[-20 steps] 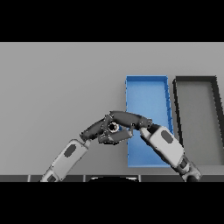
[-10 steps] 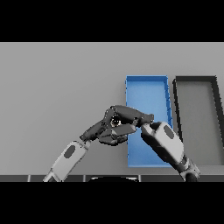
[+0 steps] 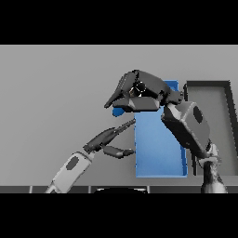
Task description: Pick up the blue pipe and place it into the blue bin.
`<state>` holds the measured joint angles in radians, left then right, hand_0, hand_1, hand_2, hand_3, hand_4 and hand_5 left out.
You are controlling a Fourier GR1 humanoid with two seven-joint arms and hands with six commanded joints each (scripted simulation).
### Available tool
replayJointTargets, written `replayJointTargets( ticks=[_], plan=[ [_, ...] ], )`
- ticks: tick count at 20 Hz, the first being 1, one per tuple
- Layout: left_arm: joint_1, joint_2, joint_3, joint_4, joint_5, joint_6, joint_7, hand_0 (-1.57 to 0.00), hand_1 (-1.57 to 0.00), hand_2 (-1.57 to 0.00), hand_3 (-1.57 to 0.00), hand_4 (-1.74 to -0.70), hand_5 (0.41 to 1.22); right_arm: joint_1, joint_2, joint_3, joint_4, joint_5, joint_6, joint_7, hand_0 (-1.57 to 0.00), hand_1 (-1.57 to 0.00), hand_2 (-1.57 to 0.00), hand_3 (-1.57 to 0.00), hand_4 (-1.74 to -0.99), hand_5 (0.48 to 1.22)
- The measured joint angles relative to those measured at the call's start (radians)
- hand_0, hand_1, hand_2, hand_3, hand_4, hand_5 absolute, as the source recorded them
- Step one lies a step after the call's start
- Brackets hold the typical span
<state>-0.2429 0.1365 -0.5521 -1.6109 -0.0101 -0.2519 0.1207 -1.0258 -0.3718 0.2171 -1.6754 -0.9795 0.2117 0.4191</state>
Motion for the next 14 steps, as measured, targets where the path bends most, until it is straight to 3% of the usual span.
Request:
replayJointTargets(
  ticks=[2,5,10,14],
  plan=[
    [-0.004,-0.002,-0.006,-0.004,-0.015,0.008,0.003,0.00,0.00,0.00,0.00,-0.90,0.487,-0.038,-0.036,-0.034,0.083,0.039,-0.058,-0.011,-1.57,-1.57,-1.57,-1.57,-1.497,1.221],
    [0.001,0.015,0.005,-0.007,-0.004,-0.003,0.000,0.00,0.00,0.00,0.00,-0.89,0.484,-0.078,-0.097,-0.073,0.242,0.092,-0.054,-0.020,-1.57,-1.57,-1.57,-1.57,-1.498,1.221],
    [-0.011,0.015,0.016,-0.005,0.000,0.000,0.008,0.00,0.00,0.00,0.00,-0.88,0.482,0.041,-0.128,-0.081,0.413,0.159,-0.038,-0.037,-1.57,-1.57,-1.57,-1.57,-1.499,1.221],
    [0.011,0.026,0.011,-0.004,-0.015,0.004,-0.020,0.00,0.00,0.00,0.00,-0.87,0.483,0.169,-0.147,-0.060,0.445,0.203,-0.103,-0.006,-1.57,-1.57,-1.57,-1.57,-1.499,1.221]
  ],
)
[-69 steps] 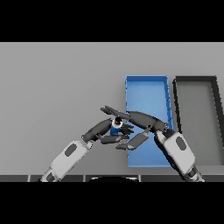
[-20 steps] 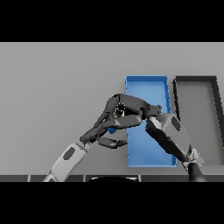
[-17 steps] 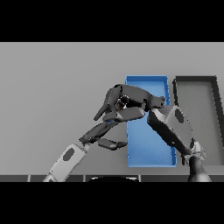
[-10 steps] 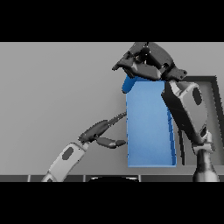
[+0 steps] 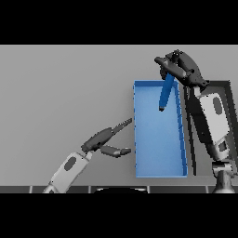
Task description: Pick up the blue pipe and place it into the blue bin.
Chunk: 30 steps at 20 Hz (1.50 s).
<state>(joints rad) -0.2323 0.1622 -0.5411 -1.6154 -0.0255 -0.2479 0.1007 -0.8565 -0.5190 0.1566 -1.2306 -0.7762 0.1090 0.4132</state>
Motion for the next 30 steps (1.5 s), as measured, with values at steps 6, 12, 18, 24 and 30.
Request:
replayJointTargets(
  ticks=[6,12,18,24,30],
  plan=[
    [0.010,-0.006,-0.012,-0.011,-0.001,-0.001,-0.007,0.00,0.00,0.00,0.00,-0.88,0.477,0.174,-0.026,0.067,-0.037,0.043,-0.127,0.134,-1.57,-1.57,-1.57,-1.28,-1.547,1.221],
    [-0.009,-0.011,-0.005,-0.004,0.002,0.001,0.014,0.00,0.00,0.00,0.00,-0.89,0.486,0.252,-0.101,0.204,-0.020,0.034,-0.163,0.197,-1.57,-1.51,-1.45,-0.96,-1.573,1.188],
    [-0.007,-0.015,-0.005,-0.005,0.005,0.001,0.011,0.00,0.00,0.00,0.00,-0.88,0.496,0.210,-0.192,0.443,0.088,-0.186,-0.208,0.197,-0.41,-0.40,-0.38,-0.25,-1.264,1.108],
    [-0.008,-0.012,-0.001,0.004,0.004,0.002,0.018,0.00,0.00,0.00,0.00,-0.88,0.486,0.130,-0.246,0.604,0.093,-0.136,-0.115,0.190,-0.11,-0.10,-0.10,-0.07,-1.141,0.884],
    [0.003,-0.012,-0.009,0.006,-0.004,0.002,0.001,0.00,0.00,0.00,0.00,-0.88,0.474,0.125,-0.251,0.626,0.103,-0.091,-0.103,0.170,-0.24,-0.12,-0.05,-0.02,-1.153,0.777]
  ],
)
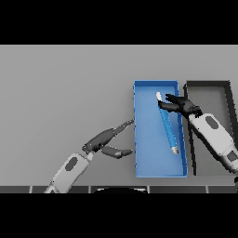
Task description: Pick up the blue pipe and place it into the blue bin.
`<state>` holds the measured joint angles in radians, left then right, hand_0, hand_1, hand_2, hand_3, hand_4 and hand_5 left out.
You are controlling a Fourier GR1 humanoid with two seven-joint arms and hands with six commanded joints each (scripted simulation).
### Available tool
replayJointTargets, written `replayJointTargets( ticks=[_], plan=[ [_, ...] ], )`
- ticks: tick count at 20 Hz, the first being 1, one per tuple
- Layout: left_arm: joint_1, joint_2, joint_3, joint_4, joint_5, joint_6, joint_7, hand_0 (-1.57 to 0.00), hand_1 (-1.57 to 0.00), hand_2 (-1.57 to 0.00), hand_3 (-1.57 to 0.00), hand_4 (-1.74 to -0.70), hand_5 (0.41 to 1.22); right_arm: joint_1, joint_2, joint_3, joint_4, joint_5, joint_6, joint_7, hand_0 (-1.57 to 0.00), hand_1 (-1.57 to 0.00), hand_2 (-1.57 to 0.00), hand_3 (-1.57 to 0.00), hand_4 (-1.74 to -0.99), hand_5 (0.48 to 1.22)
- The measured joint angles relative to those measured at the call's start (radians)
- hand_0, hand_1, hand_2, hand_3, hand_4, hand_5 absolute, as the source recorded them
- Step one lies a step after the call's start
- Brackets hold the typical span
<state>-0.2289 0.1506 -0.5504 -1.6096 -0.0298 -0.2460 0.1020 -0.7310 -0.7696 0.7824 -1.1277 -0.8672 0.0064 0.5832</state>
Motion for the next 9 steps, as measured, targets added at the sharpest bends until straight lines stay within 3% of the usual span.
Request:
replayJointTargets(
  ticks=[3,5,9],
  plan=[
    [-0.011,-0.005,0.000,0.001,-0.005,0.006,0.007,0.00,0.00,0.00,0.00,-0.88,0.476,0.008,0.009,-0.001,-0.015,-0.017,0.013,-0.006,-0.12,-0.06,-0.03,-0.01,-1.154,0.809],
    [0.003,0.001,-0.002,-0.013,0.000,0.003,0.001,0.00,0.00,0.00,0.00,-0.89,0.478,0.012,0.009,-0.015,-0.005,-0.034,0.012,-0.012,-0.21,-0.10,-0.02,0.00,-1.152,0.804],
    [0.017,-0.005,-0.013,-0.020,-0.009,0.011,0.011,0.00,0.00,0.00,0.00,-0.89,0.480,0.003,0.010,-0.008,-0.011,-0.022,0.021,-0.017,-0.21,-0.10,-0.02,0.00,-1.152,0.798]
  ],
)
